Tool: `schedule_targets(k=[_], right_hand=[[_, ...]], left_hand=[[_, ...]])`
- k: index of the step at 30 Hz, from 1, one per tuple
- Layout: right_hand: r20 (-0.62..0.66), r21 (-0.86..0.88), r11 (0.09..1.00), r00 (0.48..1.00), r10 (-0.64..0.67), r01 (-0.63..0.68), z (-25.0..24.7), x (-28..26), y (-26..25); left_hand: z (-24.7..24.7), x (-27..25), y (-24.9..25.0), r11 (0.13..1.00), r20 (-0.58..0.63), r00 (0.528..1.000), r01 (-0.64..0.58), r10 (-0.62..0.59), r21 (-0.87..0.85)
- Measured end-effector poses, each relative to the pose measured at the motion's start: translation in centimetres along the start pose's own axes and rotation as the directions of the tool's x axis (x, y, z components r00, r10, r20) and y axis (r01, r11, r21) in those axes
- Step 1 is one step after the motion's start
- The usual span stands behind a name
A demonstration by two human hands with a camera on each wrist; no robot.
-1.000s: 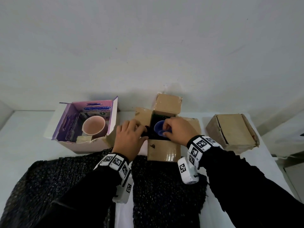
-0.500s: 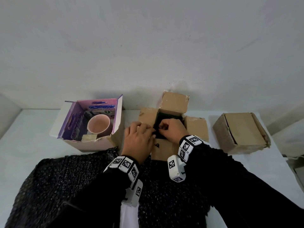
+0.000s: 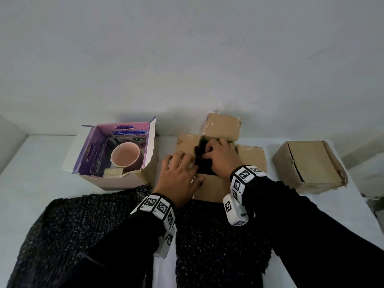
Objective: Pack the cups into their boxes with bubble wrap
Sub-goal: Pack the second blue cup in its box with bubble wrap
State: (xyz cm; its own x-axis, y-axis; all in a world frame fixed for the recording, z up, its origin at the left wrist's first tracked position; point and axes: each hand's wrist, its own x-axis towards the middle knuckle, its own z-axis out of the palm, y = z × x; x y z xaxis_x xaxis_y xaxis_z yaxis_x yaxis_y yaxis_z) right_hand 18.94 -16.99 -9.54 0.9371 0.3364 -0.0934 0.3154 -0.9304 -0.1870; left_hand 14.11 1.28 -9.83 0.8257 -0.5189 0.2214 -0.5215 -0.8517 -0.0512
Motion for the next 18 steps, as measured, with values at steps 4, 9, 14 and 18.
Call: schedule_targets(k=[4, 9, 14, 18], right_hand=[[0.053, -0.096, 0.995, 0.998, -0.031, 0.036, -0.6, 0.4, -0.5], [-0.072, 0.203, 0.975, 0.995, -0.075, 0.088, -0.7, 0.4, -0.1], [-0.057, 0.222, 0.962, 0.987, -0.152, 0.161, 0.2, 0.6, 0.8], [0.055, 0.038, 0.976, 0.975, -0.214, 0.212, -0.5, 0.5, 0.9]], left_hand=[[0.5, -0.1, -0.1, 0.996, 0.023, 0.996, -0.081, 0.081, 0.023], [0.5, -0.4, -0.1, 0.989, 0.068, 0.990, -0.129, 0.125, 0.065], [0.3, 0.5, 0.1, 0.989, 0.092, 0.989, -0.126, 0.119, 0.073], [0.7, 0.3, 0.3, 0.989, 0.098, 0.988, -0.128, 0.120, 0.076]])
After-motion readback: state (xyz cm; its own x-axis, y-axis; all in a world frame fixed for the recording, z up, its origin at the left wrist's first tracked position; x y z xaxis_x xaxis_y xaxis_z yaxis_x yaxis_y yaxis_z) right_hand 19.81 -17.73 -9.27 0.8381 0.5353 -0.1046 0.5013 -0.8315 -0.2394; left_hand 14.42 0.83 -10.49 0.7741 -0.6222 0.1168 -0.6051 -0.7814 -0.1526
